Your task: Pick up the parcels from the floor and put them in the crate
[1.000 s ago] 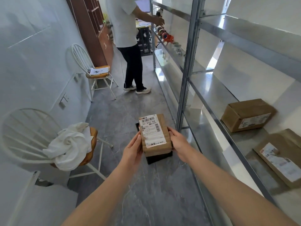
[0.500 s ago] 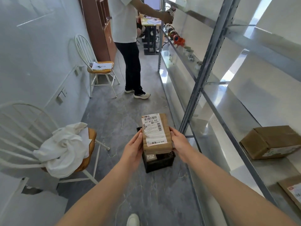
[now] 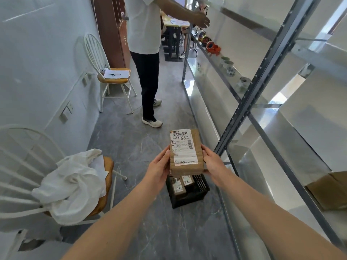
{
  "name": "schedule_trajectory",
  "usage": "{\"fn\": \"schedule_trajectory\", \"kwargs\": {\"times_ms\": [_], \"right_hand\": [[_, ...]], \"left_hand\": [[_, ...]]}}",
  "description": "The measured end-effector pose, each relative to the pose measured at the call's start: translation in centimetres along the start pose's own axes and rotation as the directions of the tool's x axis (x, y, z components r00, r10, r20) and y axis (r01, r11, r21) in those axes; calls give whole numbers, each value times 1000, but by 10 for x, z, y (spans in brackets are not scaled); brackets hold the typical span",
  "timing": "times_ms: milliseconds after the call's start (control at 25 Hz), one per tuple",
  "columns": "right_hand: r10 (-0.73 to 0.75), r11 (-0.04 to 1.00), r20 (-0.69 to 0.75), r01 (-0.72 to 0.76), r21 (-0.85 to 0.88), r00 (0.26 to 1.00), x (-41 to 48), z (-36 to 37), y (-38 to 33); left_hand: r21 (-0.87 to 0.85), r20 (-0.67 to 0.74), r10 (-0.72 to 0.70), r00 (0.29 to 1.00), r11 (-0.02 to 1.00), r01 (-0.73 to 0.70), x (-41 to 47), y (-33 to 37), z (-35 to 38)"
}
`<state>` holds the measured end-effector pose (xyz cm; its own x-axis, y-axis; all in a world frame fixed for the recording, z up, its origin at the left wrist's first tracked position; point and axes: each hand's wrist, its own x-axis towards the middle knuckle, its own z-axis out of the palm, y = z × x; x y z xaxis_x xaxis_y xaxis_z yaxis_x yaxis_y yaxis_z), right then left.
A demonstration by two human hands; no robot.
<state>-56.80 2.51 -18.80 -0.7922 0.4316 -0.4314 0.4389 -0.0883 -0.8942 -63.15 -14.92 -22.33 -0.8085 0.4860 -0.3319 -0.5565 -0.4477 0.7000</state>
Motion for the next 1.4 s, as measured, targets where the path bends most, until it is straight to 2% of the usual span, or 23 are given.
{"fn": "schedule_trajectory", "kwargs": {"times_ms": [160,360,480,800,1120,1400], "right_hand": [[15,999,-3,-15,-30,1000,15,1,0],[40,999,-22,-39,33,999,46,-9,-6],[10,1000,14,-11,16,1000,66,-22,-17],[-4,994,80,-4,106,997,142,-73,-54],[-2,995,143,-13,101,990,203,-106,-56],[32,997,106,-39,65,994,247,-115,-65]], "left_hand": [[12,13,-21,1000,1000,21,23,-2,-8],[28,7,-35,999,999,35,52,0,6],[65,-3,-10,1000,998,10,74,4,21],[190,-35,68,997,980,-60,134,9,85],[271,-95,55,994,962,-27,178,-5,117],[310,-82,2,997,950,24,231,-3,122]]}}
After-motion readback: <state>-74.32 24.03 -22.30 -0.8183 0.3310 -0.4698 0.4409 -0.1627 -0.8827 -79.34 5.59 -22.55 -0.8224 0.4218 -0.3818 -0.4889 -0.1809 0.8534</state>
